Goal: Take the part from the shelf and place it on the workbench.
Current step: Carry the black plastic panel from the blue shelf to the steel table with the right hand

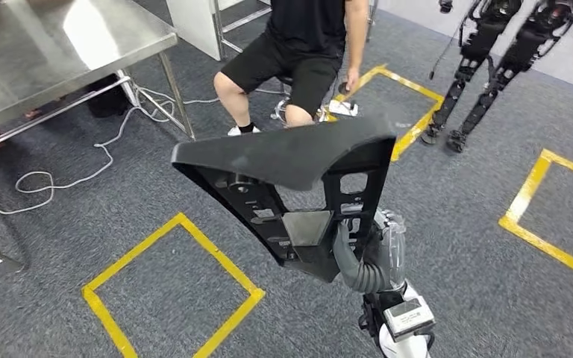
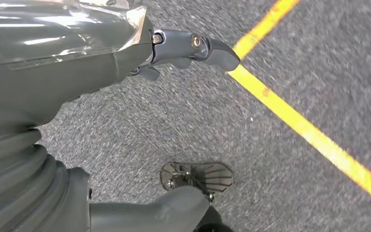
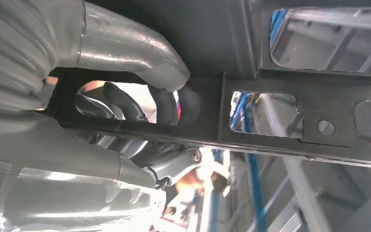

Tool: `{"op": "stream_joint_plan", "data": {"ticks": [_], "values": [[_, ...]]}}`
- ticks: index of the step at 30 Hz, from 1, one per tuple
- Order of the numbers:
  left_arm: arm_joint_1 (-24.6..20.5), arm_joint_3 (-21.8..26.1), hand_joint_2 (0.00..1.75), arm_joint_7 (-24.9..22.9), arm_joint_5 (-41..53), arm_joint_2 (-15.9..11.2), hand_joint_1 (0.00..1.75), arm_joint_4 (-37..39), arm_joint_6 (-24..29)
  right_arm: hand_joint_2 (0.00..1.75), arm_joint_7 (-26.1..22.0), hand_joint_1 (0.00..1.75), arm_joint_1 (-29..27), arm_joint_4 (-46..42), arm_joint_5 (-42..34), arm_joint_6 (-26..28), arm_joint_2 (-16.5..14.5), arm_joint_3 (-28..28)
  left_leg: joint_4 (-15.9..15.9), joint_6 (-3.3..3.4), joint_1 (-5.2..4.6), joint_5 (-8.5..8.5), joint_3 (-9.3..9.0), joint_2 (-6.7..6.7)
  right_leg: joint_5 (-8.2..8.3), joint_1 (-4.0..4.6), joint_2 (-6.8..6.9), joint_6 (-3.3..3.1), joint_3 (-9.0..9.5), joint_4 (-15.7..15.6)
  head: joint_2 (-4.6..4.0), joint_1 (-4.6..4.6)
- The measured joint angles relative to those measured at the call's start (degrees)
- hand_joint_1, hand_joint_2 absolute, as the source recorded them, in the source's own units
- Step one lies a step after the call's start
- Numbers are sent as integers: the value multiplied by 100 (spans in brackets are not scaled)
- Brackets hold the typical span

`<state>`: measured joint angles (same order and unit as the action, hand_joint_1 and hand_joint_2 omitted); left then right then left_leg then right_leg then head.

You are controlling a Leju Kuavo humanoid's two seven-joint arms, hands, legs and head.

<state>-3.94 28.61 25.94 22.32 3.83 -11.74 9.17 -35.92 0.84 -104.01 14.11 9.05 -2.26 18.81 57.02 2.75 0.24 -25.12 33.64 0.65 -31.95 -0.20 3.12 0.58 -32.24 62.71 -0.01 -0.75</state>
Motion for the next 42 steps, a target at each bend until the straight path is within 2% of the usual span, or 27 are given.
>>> {"op": "stream_joint_plan", "data": {"ticks": [2, 4, 5, 7, 8, 10, 12, 13, 15, 17, 18, 19, 20, 21, 23, 25, 26, 28, 30, 32, 34, 35, 36, 38, 39, 40, 42], "values": [[-19, 1, 175, -16, 6, 11, 0, 0, 8, 175, 4, 175, -11, 1, 36, -8, 11, 1, -4, 25, 0, 7, -3, -144, -300, -26, -232, -41, -366, 742, 1, 21], [-13, 4, 175, -20, 9, 15, 0, 0, 9, 175, 13, 175, -23, 5, 61, -13, 26, 1, 0, 24, 2, 3, -1, -309, -393, -44, -274, -4, -634, 1174, 0, 32], [-7, 5, 175, -20, 16, 17, 0, 0, 11, 175, 16, 175, -19, 6, 68, -14, 32, 1, 6, 16, 8, 0, -7, -394, -288, -57, -286, 50, -607, 1050, 0, 32], [0, 7, 175, -21, 39, 25, 0, 0, 21, 175, 25, 175, 0, 6, 78, -15, 41, 1, 42, -24, 24, -24, -13, -564, 89, -112, -430, 178, -318, 312, 1, 35], [0, 10, 175, -20, 51, 28, 0, 0, 27, 175, 29, 175, 10, 8, 81, -16, 43, 2, 75, -59, 21, -48, -3, -642, 250, -135, -512, 200, -160, -58, 0, 38], [4, 22, 175, -14, 63, 25, 0, 0, 36, 175, 33, 175, 21, 13, 86, -15, 46, 3, 121, -126, 14, -79, 37, -746, 365, -151, -598, 151, -22, -366, 0, 37], [25, 37, 175, -9, 77, 23, 0, 1, 39, 175, 38, 175, 31, 22, 86, -14, 48, 3, 126, -173, 33, -80, 67, -816, 378, -143, -506, 64, -6, -369, 0, 30], [37, 42, 175, -9, 84, 24, 0, 1, 40, 175, 39, 175, 41, 26, 86, -14, 47, 3, 157, -197, 45, -99, 85, -766, 385, -146, -463, 34, 0, -374, 0, 30], [36, 47, 175, -7, 93, 27, 0, 2, 45, 175, 40, 175, 54, 31, 85, -14, 43, 5, 482, -248, 50, -290, 237, -473, 383, -154, -360, -28, 17, -387, 0, 2], [15, 51, 175, -4, 93, 28, 0, 1, 49, 175, 40, 175, 46, 41, 83, -14, 45, 4, 1203, -293, 49, -632, 606, -158, 360, -121, -231, -83, 27, -386, 0, -33], [11, 52, 175, -3, 95, 29, 0, 1, 50, 175, 40, 175, 39, 50, 82, -14, 48, 4, 1548, -303, 54, -752, 795, -103, 349, -109, -162, -105, 29, -386, 0, -36], [16, 52, 175, -2, 98, 32, 0, 1, 50, 175, 40, 175, 34, 61, 79, -14, 49, 4, 1735, -304, 55, -774, 910, -83, 338, -101, -95, -120, 34, -385, 1, -38], [23, 52, 175, -2, 101, 34, 0, 2, 52, 175, 40, 175, 31, 69, 78, -14, 49, 5, 1713, -296, 55, -690, 917, -75, 325, -96, -36, -128, 44, -385, 1, -38], [29, 53, 175, -2, 103, 36, 0, 2, 57, 175, 40, 175, 30, 75, 76, -14, 47, 8, 1459, -276, 52, -511, 802, -49, 310, -91, 22, -130, 60, -385, 1, -39], [21, 54, 175, -2, 103, 35, 0, 1, 68, 175, 39, 175, 32, 78, 76, -14, 42, 11, 688, -213, 14, -157, 412, 148, 272, -68, 123, -111, 107, -387, 0, -38], [0, 54, 175, -2, 106, 37, 0, 0, 76, 175, 37, 175, 38, 79, 75, -14, 40, 11, 256, -164, -45, -45, 194, 297, 237, -33, 210, -68, 137, -391, -1, -32], [-4, 54, 175, -2, 108, 38, 0, 0, 81, 175, 36, 175, 41, 81, 75, -14, 40, 12, 225, -149, -74, -71, 190, 279, 226, -23, 258, -43, 148, -400, 0, -28], [7, 54, 175, -2, 109, 39, 0, 0, 92, 175, 34, 175, 52, 87, 74, -13, 39, 13, 166, -95, -70, -45, 166, 146, 199, -17, 311, 12, 176, -412, 0, -30], [11, 55, 175, 1, 109, 46, 0, 0, 98, 175, 27, 175, 67, 95, 67, -8, 41, 15, 80, -34, -34, -1, 104, 18, 76, -18, 100, 36, 112, -212, 0, -27], [-7, 55, 175, 2, 113, 52, 0, 0, 100, 175, 17, 175, 63, 112, 46, -1, 52, 15, 50, 0, -18, 20, 77, -116, -187, -36, -182, 1, -195, 415, 0, -6], [-17, 55, 175, 2, 116, 52, 0, 0, 101, 175, 14, 175, 45, 143, 27, 4, 68, 14, 57, 11, -20, 21, 75, -278, -362, -47, -261, 1, -562, 1042, 0, 13], [-12, 55, 175, 2, 116, 52, 0, 0, 101, 175, 14, 175, 38, 157, 23, 5, 76, 14, 60, 10, -21, 19, 72, -362, -319, -50, -271, 35, -631, 1098, 0, 13], [-7, 55, 175, 2, 116, 54, 0, 0, 100, 175, 14, 175, 36, 169, 21, 5, 83, 14, 67, 8, -21, 17, 68, -445, -202, -55, -281, 84, -612, 968, 0, 13], [2, 55, 175, 3, 116, 58, 0, 0, 99, 175, 11, 175, 40, 179, 19, 6, 93, 14, 95, -17, -13, 1, 62, -606, 177, -79, -373, 169, -322, 224, 0, 12], [3, 55, 175, 5, 116, 61, 0, 0, 100, 175, 9, 175, 41, 185, 19, 6, 94, 16, 117, -41, -17, -13, 69, -676, 314, -86, -438, 174, -190, -101, 0, 14], [4, 56, 175, 8, 116, 61, 0, 0, 101, 175, 2, 175, 42, 189, 18, 8, 95, 16, 133, -72, -16, -22, 82, -734, 403, -88, -492, 152, -93, -316, 1, 11], [17, 57, 175, 19, 116, 61, 0, 0, 101, 175, -4, 175, 46, 195, 17, 11, 96, 15, 141, -139, -9, -21, 116, -811, 435, -60, -496, 69, -60, -381, 0, 8]]}}
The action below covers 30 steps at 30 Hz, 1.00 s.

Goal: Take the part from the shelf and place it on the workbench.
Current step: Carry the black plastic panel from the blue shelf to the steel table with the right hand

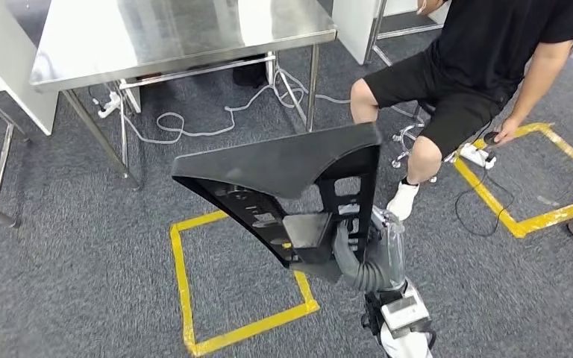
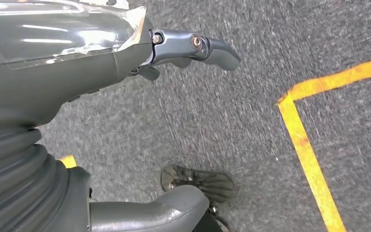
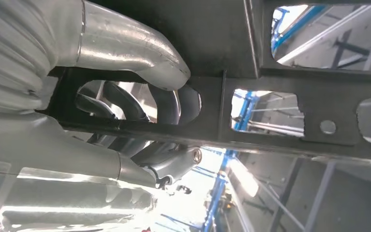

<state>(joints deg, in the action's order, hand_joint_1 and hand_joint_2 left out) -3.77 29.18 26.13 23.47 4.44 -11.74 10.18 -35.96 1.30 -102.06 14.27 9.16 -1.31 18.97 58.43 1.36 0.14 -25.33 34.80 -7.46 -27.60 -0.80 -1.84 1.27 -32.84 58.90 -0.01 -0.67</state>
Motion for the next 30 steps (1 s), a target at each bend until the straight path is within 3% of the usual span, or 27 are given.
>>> {"op": "stream_joint_plan", "data": {"ticks": [1, 3, 5, 7, 8, 9, 10, 12, 14, 16, 18, 19, 21, 23, 24, 25, 27, 29, 30], "values": [[11, 0, 175, 7, 0, -5, 0, 0, 1, 175, -3, 175, 6, -1, 0, 2, -2, -1, -1, -31, 14, 2, 11, -14, 16, -9, 38, -44, 9, -3, 0, -1], [28, -1, 175, 29, 2, -5, 0, 1, 1, 175, -2, 175, 20, -2, 1, 2, -11, 1, 137, -92, 17, -89, 77, 189, 38, -35, 124, -126, 28, -34, 0, -20], [16, -1, 175, 50, 4, -1, 0, 1, 1, 175, -4, 175, 24, -2, 0, 4, -21, 1, 672, -149, 25, -380, 334, 531, 35, -40, 234, -191, 43, -49, 0, -50], [2, 0, 175, 57, 4, -1, 0, 1, 0, 175, -6, 175, 17, 0, 0, 7, -25, -2, 1386, -198, 56, -679, 703, 680, 23, -27, 366, -218, 40, -49, 0, -60], [6, 0, 175, 58, 4, -1, 0, 1, 0, 175, -6, 175, 16, 2, 1, 8, -25, -2, 1569, -214, 69, -712, 804, 709, 18, -24, 435, -222, 38, -49, -1, -62], [11, 0, 175, 58, 4, -1, 0, 1, 0, 175, -6, 175, 18, 4, 1, 8, -25, -2, 1529, -221, 78, -638, 789, 733, 16, -23, 501, -223, 38, -49, -1, -63], [15, 0, 175, 58, 4, -2, 0, 1, 0, 175, -6, 175, 20, 5, 2, 8, -25, -2, 1275, -216, 84, -484, 655, 770, 12, -22, 563, -219, 42, -49, -1, -62], [3, 0, 175, 60, 4, -6, 0, -3, 1, 175, -6, 175, 29, 8, 1, 9, -26, -2, 488, -164, 67, -180, 207, 924, -4, -2, 657, -197, 55, -46, -1, -62], [-9, 0, 175, 65, 7, -8, 0, -7, -1, 175, -3, 175, 43, 9, -4, 14, -29, -3, 42, -100, 29, -92, -51, 1019, -29, 26, 721, -146, 74, -45, -1, -48], [-2, 2, 175, 74, 15, -13, 0, -9, -4, 175, 2, 175, 56, 9, -26, 32, -36, -3, -24, -40, 0, -95, -71, 969, -36, 29, 782, -83, 104, -64, -1, -34], [5, 3, 175, 89, 37, -14, 0, -9, -20, 175, 18, 175, 63, 10, -67, 69, -42, -5, -99, 27, 20, -41, -117, 914, -90, 19, 658, -35, 74, 22, -1, -27], [-3, 3, 175, 99, 49, -13, 0, -9, -33, 175, 28, 175, 63, 12, -89, 87, -41, -7, -138, 61, 37, -9, -142, 885, -188, 15, 529, -33, -5, 205, -1, -16], [-22, 2, 175, 119, 62, -9, 0, -9, -56, 175, 51, 175, 48, 26, -118, 111, -30, -9, -162, 99, 51, 14, -155, 824, -496, -6, 293, -72, -337, 894, -1, 11], [-26, 3, 175, 133, 63, -9, 0, -9, -65, 175, 92, 175, 27, 54, -128, 135, -13, -11, -158, 103, 49, 11, -152, 744, -678, -17, 239, -58, -665, 1491, -1, 26], [-22, 4, 175, 139, 63, -7, 0, -8, -67, 175, 111, 175, 23, 65, -131, 153, -8, -11, -154, 97, 50, 6, -154, 703, -632, -22, 235, -15, -699, 1505, -1, 27], [-18, 4, 175, 145, 63, -3, 0, -8, -68, 175, 128, 175, 22, 74, -136, 175, -4, -12, -148, 86, 52, -1, -160, 664, -498, -32, 234, 43, -624, 1292, 0, 27], [-12, 10, 175, 166, 62, 3, 0, -7, -68, 175, 159, 175, 33, 82, -157, 211, -3, -13, -110, 33, 47, -37, -168, 593, -144, -61, 224, 139, -289, 505, 1, 29], [-9, 31, 175, 201, 61, -1, 0, -8, -67, 175, 213, 175, 47, 96, -196, 238, -8, -14, -55, -19, 24, -84, -149, 553, 42, -78, 210, 115, -72, 26, 0, 29], [-2, 51, 175, 220, 61, -6, 0, -8, -66, 175, 245, 175, 52, 106, -212, 252, -10, -16, -36, -4, 11, -93, -137, 546, 54, -75, 205, 80, -54, -9, 0, 29]]}}
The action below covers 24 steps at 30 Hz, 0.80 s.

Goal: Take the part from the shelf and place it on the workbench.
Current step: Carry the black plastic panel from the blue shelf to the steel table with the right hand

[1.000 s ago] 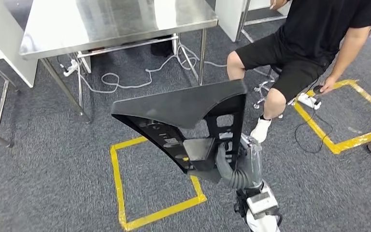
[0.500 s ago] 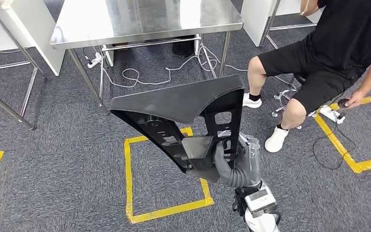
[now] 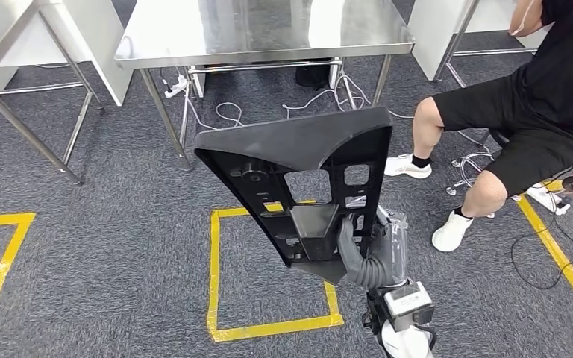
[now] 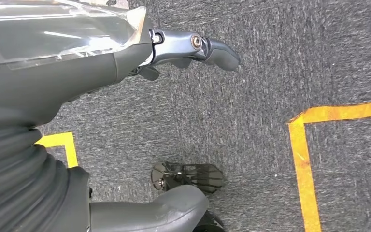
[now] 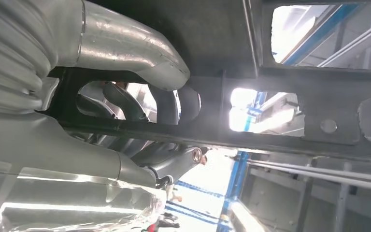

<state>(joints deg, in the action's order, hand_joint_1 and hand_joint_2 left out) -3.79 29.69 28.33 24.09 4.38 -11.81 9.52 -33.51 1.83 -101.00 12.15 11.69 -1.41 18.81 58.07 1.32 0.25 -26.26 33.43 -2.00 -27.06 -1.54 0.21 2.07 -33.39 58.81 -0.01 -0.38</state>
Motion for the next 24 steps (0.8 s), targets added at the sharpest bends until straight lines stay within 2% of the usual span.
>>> {"op": "stream_joint_plan", "data": {"ticks": [3, 5, 9, 13, 15, 18, 19, 20, 22, 23, 24], "values": [[23, 48, 175, 36, 0, -4, 0, 1, 0, 175, 48, 175, 8, 24, -29, 36, -5, -8, -8, 106, 4, 12, -8, 6, 16, 12, -8, -29, 15, -12, 1, -2], [25, 62, 175, 43, 0, -4, 0, 1, 0, 175, 50, 175, 15, 39, -35, 51, -5, -14, -34, 114, 12, 10, -30, 13, 12, 25, -15, -35, 22, -12, 1, -2], [25, 84, 175, 45, 1, -4, 0, 1, 1, 175, 55, 175, 32, 67, -38, 60, -5, -16, -63, 107, 21, 9, -49, 20, 1, 48, -18, -115, 28, -12, 1, -1], [25, 84, 175, 45, 2, -3, 0, 1, 1, 175, 57, 175, 43, 81, -42, 65, -5, -16, -64, 104, 27, 9, -52, 22, 0, 59, -18, -122, 28, -11, 1, -1], [26, 85, 175, 45, 2, -3, 0, 1, 0, 175, 60, 175, 43, 86, -57, 68, -5, -16, -65, 75, 31, 7, -52, 23, -1, 64, -18, -123, 28, -11, 0, -1], [27, 89, 175, 50, 1, -5, 0, 1, -20, 175, 64, 175, 51, 127, -126, 72, -4, -16, -52, -56, 38, -8, -45, 29, -2, 54, -17, -125, 31, -18, 0, 2], [27, 90, 175, 53, 1, -6, 0, 1, -28, 175, 64, 175, 57, 144, -145, 73, -4, -16, -46, -69, 31, -16, -40, 33, 4, 35, -17, -116, 39, -36, 1, 1], [27, 92, 175, 56, 0, -8, 0, 1, -36, 175, 64, 175, 64, 157, -156, 73, -7, -16, -61, -49, 18, -17, -45, 41, 16, 22, -17, -96, 54, -67, 1, -5], [29, 100, 175, 65, 0, -2, 0, 1, -36, 175, 62, 175, 74, 162, -160, 73, -16, -18, -249, 57, 44, 62, -160, 61, -1, 43, -17, -76, 52, -41, 0, -9], [29, 106, 175, 69, 0, 2, 0, 1, -37, 175, 59, 175, 82, 163, -161, 73, -19, -16, -355, 99, 63, 111, -229, 72, -71, 60, -19, -84, -10, 101, -1, -9], [29, 111, 175, 72, 0, 7, 0, 1, -37, 175, 57, 175, 88, 168, -165, 73, -19, -16, -438, 125, 89, 150, -288, 81, -190, 67, -21, -101, -138, 370, 0, 3]]}}
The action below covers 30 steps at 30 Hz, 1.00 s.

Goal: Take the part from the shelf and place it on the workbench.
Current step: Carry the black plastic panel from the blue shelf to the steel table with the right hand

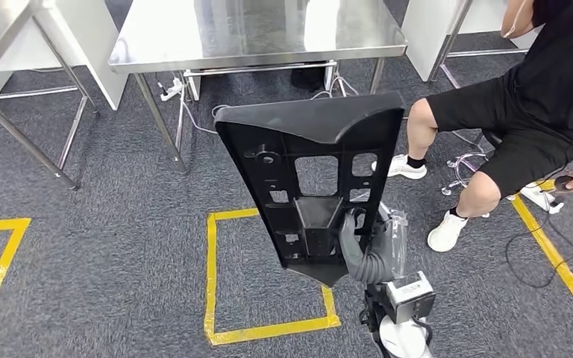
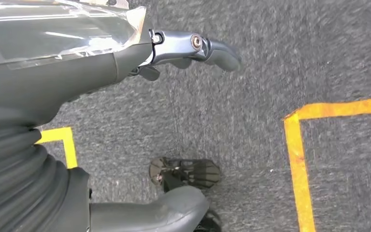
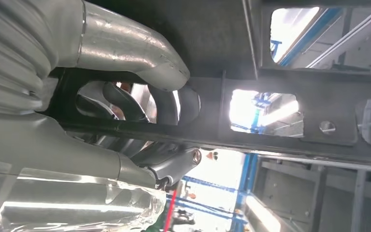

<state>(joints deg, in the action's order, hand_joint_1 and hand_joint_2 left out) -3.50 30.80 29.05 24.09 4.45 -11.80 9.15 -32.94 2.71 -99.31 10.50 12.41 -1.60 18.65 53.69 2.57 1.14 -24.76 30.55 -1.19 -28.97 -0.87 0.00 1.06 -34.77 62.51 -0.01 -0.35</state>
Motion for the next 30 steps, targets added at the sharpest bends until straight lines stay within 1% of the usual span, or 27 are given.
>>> {"op": "stream_joint_plan", "data": {"ticks": [2, 3, 4, 5, 6, 7, 8, 9, 10, 11, 13, 14, 15, 16, 17, 18, 19, 20, 21, 22, 23, 24, 25, 26, 28, 29, 30], "values": [[-3, 6, 175, 2, 0, 5, 0, 0, -1, 175, -3, 175, -4, 18, -9, 2, 13, 2, -25, 7, 5, 7, -20, 9, -274, -33, -3, 0, -366, 708, -1, 13], [0, 8, 175, 2, 0, 8, 0, 0, -1, 175, -3, 175, -15, 32, -13, 3, 22, 1, -21, -7, 11, -2, -20, 7, -339, -58, -2, 34, -503, 951, 0, 22], [4, 9, 175, 2, 0, 12, 0, 0, -1, 175, -2, 175, -25, 44, -15, 4, 31, 1, -10, -30, 23, -17, -22, 1, -315, -90, -1, 94, -543, 993, 0, 22], [9, 10, 175, 2, 0, 15, 0, 1, -1, 175, -2, 175, -28, 53, -15, 4, 36, 1, 19, -69, 45, -42, -22, -7, -194, -124, -1, 177, -458, 796, 0, 24], [13, 10, 175, 2, 0, 19, 0, 1, -1, 175, -2, 175, -28, 59, -16, 4, 38, 2, 72, -123, 73, -82, -19, -16, -25, -163, 0, 271, -280, 428, 0, 29], [13, 12, 175, 0, 0, 16, 0, 1, -1, 175, -3, 175, -25, 66, -16, 4, 39, 2, 145, -192, 88, -137, 1, -28, 106, -184, -9, 339, -105, 80, 0, 34], [10, 14, 175, -2, 0, 11, 0, 1, -1, 175, -6, 175, -24, 71, -16, 4, 38, 1, 235, -260, 98, -202, 29, -35, 191, -199, -23, 348, 37, -192, 0, 46], [6, 16, 175, -4, 0, 6, 0, 0, -1, 175, -8, 175, -26, 76, -17, 6, 37, 0, 303, -313, 96, -252, 58, -40, 211, -199, -37, 308, 105, -314, 1, 47], [5, 19, 175, -9, 1, 2, 0, 1, -1, 175, -10, 175, -28, 81, -18, 9, 34, -1, 340, -347, 92, -283, 81, -43, 182, -181, -51, 235, 105, -307, 1, 44], [5, 20, 175, -14, 1, 4, 0, 1, -1, 175, -11, 175, -30, 82, -19, 14, 32, -2, 357, -363, 104, -296, 88, -43, 173, -173, -55, 158, 104, -302, 1, 37], [6, 22, 175, -22, 2, 8, 0, 2, -1, 175, -11, 175, -27, 82, -23, 25, 28, -3, 420, -378, 138, -341, 103, -7, 162, -155, -54, 57, 112, -291, 1, 21], [1, 24, 175, -23, 4, 8, 0, 2, -1, 175, -12, 175, -23, 82, -26, 30, 26, -4, 576, -384, 148, -429, 169, 28, 157, -151, -51, 19, 125, -296, 0, 17], [-6, 25, 175, -23, 5, 8, 0, 2, -1, 175, -13, 175, -22, 82, -28, 34, 24, -5, 862, -389, 150, -573, 309, 64, 149, -141, -45, -10, 138, -301, 0, 10], [-11, 26, 175, -22, 7, 8, 0, 2, -1, 175, -13, 175, -21, 82, -30, 39, 21, -5, 1246, -390, 143, -745, 513, 91, 136, -122, -38, -30, 146, -300, 0, 7], [-12, 27, 175, -22, 9, 8, 0, 2, -1, 175, -13, 175, -22, 83, -31, 44, 20, -5, 1650, -386, 134, -897, 743, 98, 124, -101, -31, -48, 150, -299, 0, 3], [-9, 31, 175, -23, 9, 8, 0, 2, -1, 175, -13, 175, -24, 83, -31, 47, 20, -5, 1966, -373, 126, -976, 939, 100, 113, -76, -27, -64, 158, -298, 1, 2], [-5, 37, 175, -24, 9, 8, 0, 2, -1, 175, -13, 175, -25, 83, -31, 50, 20, -5, 2085, -344, 114, -940, 1044, 100, 102, -52, -25, -80, 171, -298, 1, 3], [-3, 46, 175, -24, 9, 8, 0, 2, -1, 175, -13, 175, -25, 83, -31, 53, 20, -5, 1989, -299, 94, -798, 1042, 100, 89, -29, -25, -96, 191, -298, 1, 2], [-3, 55, 175, -25, 9, 8, 0, 2, -1, 175, -13, 175, -23, 83, -31, 56, 19, -5, 1689, -234, 64, -576, 934, 100, 76, -9, -25, -112, 219, -300, 1, 2], [-7, 62, 175, -27, 9, 5, 0, 2, -1, 175, -13, 175, -20, 83, -31, 60, 18, -5, 1296, -150, 21, -360, 772, 103, 61, 2, -26, -124, 244, -305, 1, 3], [-15, 67, 175, -33, 10, 4, 0, 2, -1, 175, -13, 175, -17, 82, -32, 64, 18, -5, 958, -76, -20, -212, 623, 118, 47, 24, -26, -124, 261, -310, 0, 8], [-24, 69, 175, -39, 12, 3, 0, 2, -1, 175, -13, 175, -16, 82, -32, 70, 17, -5, 724, -18, -60, -133, 521, 133, 36, 31, -24, -119, 268, -316, 0, 6], [-31, 72, 175, -49, 14, 2, 0, 2, -1, 175, -13, 175, -17, 82, -33, 74, 16, -5, 622, 19, -91, -128, 479, 146, 26, 32, -19, -103, 270, -324, 0, 7], [-35, 74, 175, -58, 16, 2, 0, 2, 0, 175, -13, 175, -17, 81, -33, 79, 16, -4, 602, 28, -109, -141, 475, 152, 22, 35, -11, -79, 274, -339, 0, 2], [-35, 79, 175, -69, 17, 5, 0, 1, 1, 175, -12, 175, -18, 73, -33, 81, 17, -4, 487, 36, -99, -105, 406, 138, 3, 32, 6, -29, 281, -338, 0, 3], [-35, 81, 175, -72, 17, 11, 0, 1, 1, 175, -13, 175, -14, 68, -33, 81, 19, -3, 416, 39, -86, -82, 355, 132, -43, 35, 9, -18, 249, -260, 1, 4], [-37, 83, 175, -73, 17, 18, 0, 0, 1, 175, -14, 175, -10, 65, -33, 82, 21, -2, 353, 42, -70, -61, 304, 130, -137, 39, 8, -22, 148, -51, 0, 13]]}}
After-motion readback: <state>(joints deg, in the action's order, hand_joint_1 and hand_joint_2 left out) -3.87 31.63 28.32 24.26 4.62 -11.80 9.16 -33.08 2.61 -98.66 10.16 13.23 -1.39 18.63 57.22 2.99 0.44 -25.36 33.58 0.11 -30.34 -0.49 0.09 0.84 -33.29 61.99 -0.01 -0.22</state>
